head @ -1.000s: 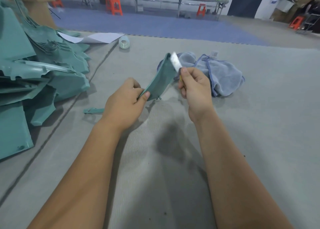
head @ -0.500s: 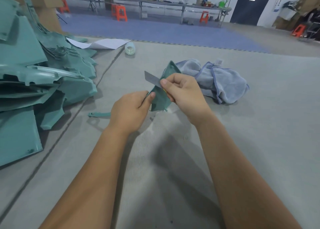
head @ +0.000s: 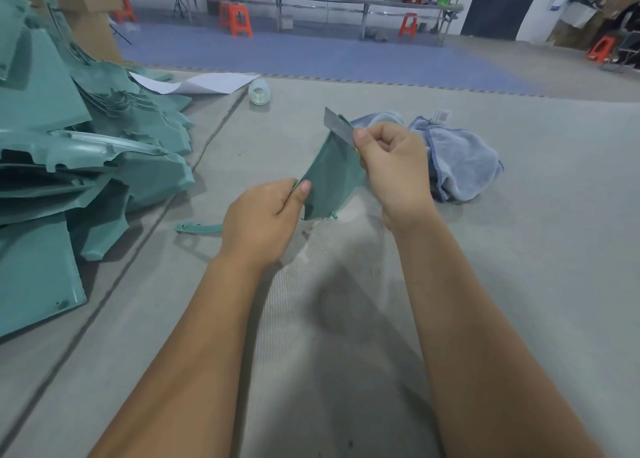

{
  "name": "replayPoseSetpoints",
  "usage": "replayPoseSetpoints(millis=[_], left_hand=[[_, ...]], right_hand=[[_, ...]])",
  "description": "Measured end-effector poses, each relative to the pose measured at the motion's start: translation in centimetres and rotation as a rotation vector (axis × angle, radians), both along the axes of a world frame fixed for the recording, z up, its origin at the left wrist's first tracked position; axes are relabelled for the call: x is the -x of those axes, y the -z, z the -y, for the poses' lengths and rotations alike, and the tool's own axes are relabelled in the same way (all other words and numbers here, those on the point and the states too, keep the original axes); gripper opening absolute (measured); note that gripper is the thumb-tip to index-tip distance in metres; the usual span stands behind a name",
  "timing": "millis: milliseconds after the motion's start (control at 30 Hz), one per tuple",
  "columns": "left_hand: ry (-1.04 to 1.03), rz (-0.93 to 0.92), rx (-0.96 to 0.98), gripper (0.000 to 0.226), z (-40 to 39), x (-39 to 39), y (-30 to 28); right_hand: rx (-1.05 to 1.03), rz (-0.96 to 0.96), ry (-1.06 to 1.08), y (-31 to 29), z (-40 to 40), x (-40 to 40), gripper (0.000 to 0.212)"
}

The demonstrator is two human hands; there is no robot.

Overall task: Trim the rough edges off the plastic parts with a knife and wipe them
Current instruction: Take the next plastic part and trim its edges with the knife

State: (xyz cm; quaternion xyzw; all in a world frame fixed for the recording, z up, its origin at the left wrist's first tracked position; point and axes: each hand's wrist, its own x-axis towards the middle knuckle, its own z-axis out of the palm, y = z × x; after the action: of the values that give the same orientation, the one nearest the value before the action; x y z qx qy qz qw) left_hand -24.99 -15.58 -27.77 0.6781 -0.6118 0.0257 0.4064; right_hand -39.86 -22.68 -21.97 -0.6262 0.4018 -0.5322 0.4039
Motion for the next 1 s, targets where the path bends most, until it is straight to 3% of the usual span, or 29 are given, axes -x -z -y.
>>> replayPoseSetpoints(millis=[333, 500, 633, 800, 1000], left_hand=[[-0.007, 0.020, 0.005, 0.047, 0.1, 0.0, 0.1], [-0.009, 0.009, 0.015, 0.050, 0.1, 0.1, 0.1], [-0.013, -0.011, 0.031, 0.054, 0.1, 0.1, 0.2], [0.004, -0.019, 0.023, 0.051, 0.0, 0.0, 0.3], [-0.042, 0.024, 0.004, 0.045, 0.1, 0.0, 0.1]], right_hand=[[0.123, 0.171, 0.127, 0.4, -1.1, -0.2, 0.026], [0.095, -0.062, -0.210, 0.7, -1.9, 0.0, 0.026], [0.057, -0.237, -0.230, 0.9, -1.9, 0.0, 0.027], [0.010, -0.031, 0.009, 0.3, -0.6, 0.9, 0.031], [0.055, 0.147, -0.040, 1.0, -1.0, 0.8, 0.025]])
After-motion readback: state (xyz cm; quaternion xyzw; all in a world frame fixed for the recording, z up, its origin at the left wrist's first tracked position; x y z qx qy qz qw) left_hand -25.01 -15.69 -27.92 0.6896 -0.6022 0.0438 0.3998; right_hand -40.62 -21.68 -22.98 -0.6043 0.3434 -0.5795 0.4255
